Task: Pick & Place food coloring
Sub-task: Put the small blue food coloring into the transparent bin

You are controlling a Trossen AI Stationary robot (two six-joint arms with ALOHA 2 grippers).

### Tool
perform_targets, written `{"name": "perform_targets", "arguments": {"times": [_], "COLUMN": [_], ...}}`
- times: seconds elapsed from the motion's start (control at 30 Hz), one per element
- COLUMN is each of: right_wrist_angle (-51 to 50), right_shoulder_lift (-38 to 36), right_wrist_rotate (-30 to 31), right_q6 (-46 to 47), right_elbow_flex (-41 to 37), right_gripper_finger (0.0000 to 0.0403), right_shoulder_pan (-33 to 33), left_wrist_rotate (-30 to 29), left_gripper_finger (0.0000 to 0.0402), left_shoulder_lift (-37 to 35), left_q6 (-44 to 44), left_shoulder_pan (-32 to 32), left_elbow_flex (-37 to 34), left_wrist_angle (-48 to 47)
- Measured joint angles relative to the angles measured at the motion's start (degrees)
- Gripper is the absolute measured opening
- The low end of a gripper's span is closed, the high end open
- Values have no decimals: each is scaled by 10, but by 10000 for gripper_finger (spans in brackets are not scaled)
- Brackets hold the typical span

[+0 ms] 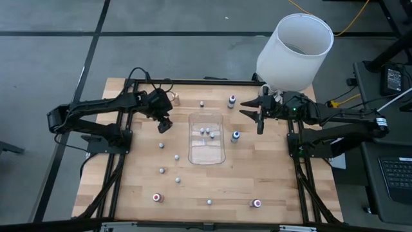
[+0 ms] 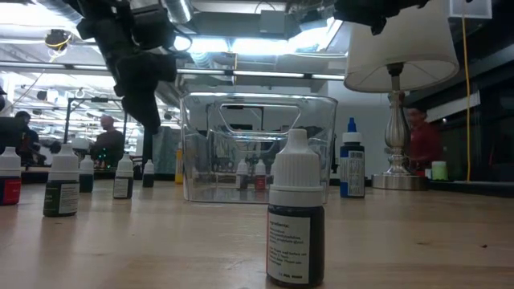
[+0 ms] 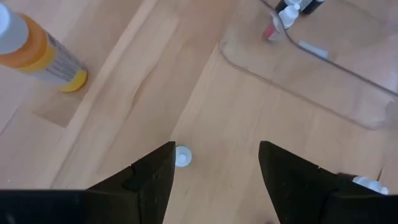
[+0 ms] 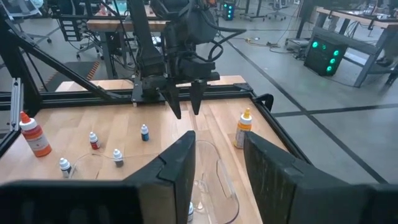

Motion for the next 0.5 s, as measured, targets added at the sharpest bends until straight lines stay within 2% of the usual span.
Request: {"name": "perform_targets", "arguments": {"times": [0.27,0.5], "right_wrist_angle": [-7,-10], "right_shoulder_lift": [0,0], "right_wrist_rotate": [-1,-1], "right_q6": [1,0], "right_elbow_flex": [0,-1], "right_gripper_finger": [138,138], "right_shoulder_pan": [0,0], "left_wrist_rotate": [-20,-23], "left_gripper_finger": [226,226], "left_shoulder_lift": [1,57], "left_q6": [0,29], "left_shoulder_pan": [0,-5], "left_elbow_flex": [0,0], "left_wrist_angle": [-12,-2]}}
